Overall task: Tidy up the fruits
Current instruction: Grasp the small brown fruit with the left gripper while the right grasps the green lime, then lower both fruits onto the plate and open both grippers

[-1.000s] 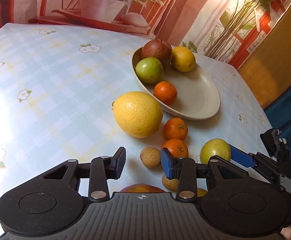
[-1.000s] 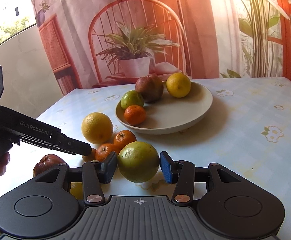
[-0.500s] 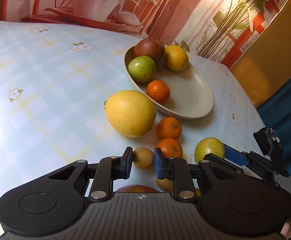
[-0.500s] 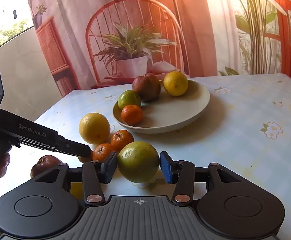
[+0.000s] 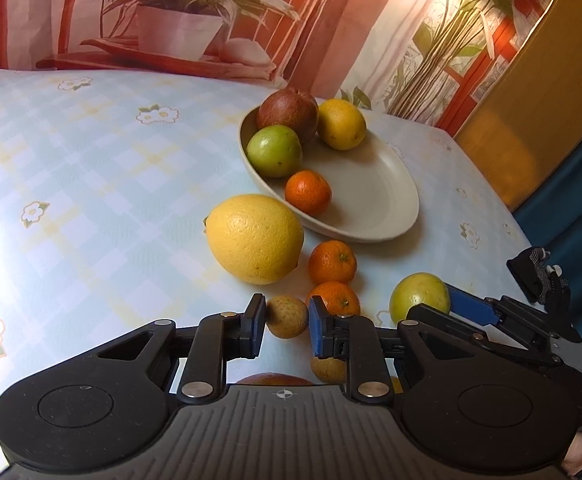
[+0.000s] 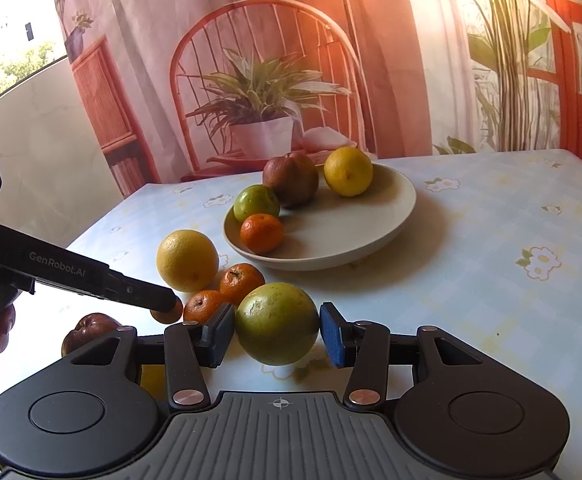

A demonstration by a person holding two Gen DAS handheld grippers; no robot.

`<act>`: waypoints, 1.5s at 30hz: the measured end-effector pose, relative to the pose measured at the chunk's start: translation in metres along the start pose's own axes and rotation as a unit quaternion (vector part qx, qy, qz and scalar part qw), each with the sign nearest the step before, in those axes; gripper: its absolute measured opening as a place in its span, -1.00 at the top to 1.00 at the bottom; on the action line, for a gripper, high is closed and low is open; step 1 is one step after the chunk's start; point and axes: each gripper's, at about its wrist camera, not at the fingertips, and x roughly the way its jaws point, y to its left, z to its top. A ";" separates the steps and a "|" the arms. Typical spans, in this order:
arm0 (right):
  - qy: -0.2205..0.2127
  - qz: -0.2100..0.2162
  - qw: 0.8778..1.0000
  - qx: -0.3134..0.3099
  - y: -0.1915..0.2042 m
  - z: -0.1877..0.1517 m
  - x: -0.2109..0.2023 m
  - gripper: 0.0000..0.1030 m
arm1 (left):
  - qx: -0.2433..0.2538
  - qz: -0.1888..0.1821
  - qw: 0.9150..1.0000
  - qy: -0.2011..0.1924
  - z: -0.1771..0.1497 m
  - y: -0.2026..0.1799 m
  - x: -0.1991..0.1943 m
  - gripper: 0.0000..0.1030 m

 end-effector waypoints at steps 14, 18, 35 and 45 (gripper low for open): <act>-0.029 -0.019 0.999 -0.030 -0.022 0.031 -0.004 0.16 | 0.031 0.001 0.998 -0.062 0.044 -0.020 -0.023 0.53; -0.031 -0.022 0.999 -0.038 -0.033 0.047 0.002 0.16 | 0.026 0.002 0.999 -0.048 0.061 -0.020 -0.005 0.53; 0.024 -0.047 0.993 -0.104 -0.071 0.106 0.081 0.17 | 0.052 0.031 0.998 -0.009 0.085 -0.018 0.052 0.52; 0.056 -0.054 0.988 -0.131 -0.070 0.111 0.124 0.17 | 0.050 0.017 0.999 -0.002 0.091 -0.014 0.055 0.51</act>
